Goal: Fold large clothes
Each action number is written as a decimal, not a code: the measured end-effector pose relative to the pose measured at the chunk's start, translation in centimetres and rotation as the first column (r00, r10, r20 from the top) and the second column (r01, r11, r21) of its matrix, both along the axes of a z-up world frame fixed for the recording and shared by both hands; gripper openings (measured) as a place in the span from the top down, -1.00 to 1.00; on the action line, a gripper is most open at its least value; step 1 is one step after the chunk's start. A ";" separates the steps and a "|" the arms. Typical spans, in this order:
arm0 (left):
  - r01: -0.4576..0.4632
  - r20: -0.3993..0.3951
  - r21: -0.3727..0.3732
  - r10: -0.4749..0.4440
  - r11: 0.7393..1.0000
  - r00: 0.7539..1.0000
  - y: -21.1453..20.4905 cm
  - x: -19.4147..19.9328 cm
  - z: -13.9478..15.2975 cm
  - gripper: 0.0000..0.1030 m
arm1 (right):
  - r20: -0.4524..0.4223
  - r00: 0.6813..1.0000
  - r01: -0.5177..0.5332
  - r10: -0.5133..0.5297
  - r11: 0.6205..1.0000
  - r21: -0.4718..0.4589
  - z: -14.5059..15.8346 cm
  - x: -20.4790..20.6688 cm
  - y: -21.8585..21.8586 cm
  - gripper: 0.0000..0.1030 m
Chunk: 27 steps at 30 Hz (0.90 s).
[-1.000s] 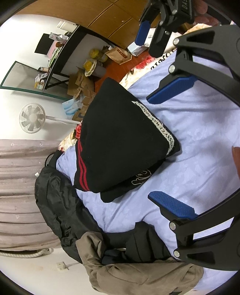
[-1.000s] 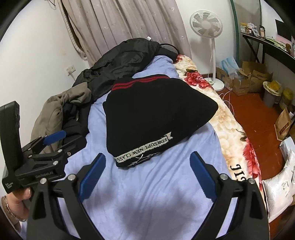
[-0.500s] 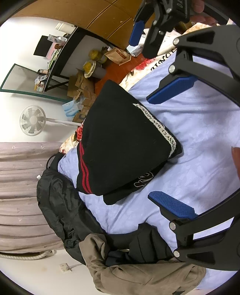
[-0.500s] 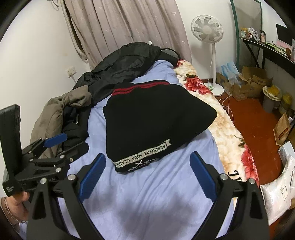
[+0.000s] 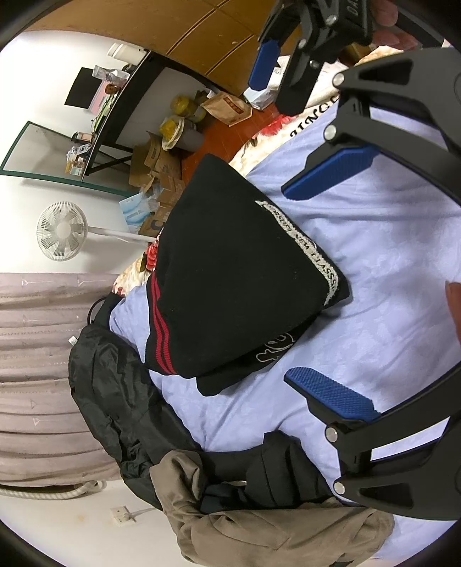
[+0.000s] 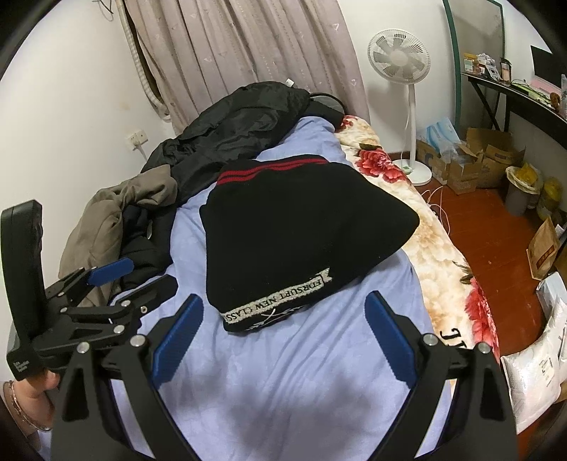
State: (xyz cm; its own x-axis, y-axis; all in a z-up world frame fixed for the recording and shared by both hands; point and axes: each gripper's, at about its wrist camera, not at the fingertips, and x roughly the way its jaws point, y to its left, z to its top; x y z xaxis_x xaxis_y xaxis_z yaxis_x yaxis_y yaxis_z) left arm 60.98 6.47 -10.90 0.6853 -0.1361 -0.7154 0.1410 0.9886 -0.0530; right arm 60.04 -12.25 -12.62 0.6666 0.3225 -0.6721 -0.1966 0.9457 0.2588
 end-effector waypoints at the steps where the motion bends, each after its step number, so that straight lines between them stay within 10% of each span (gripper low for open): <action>1: 0.000 0.000 0.000 0.000 1.000 1.000 0.0 0.0 0.0 -0.81 | 0.000 1.000 -0.001 0.001 1.000 -0.001 0.0 0.0 0.0 -0.76; 27: -0.002 -0.006 0.003 0.002 1.000 1.000 0.1 0.6 0.1 -0.81 | -0.010 1.000 -0.001 0.001 1.000 0.006 -0.4 0.1 0.0 -0.76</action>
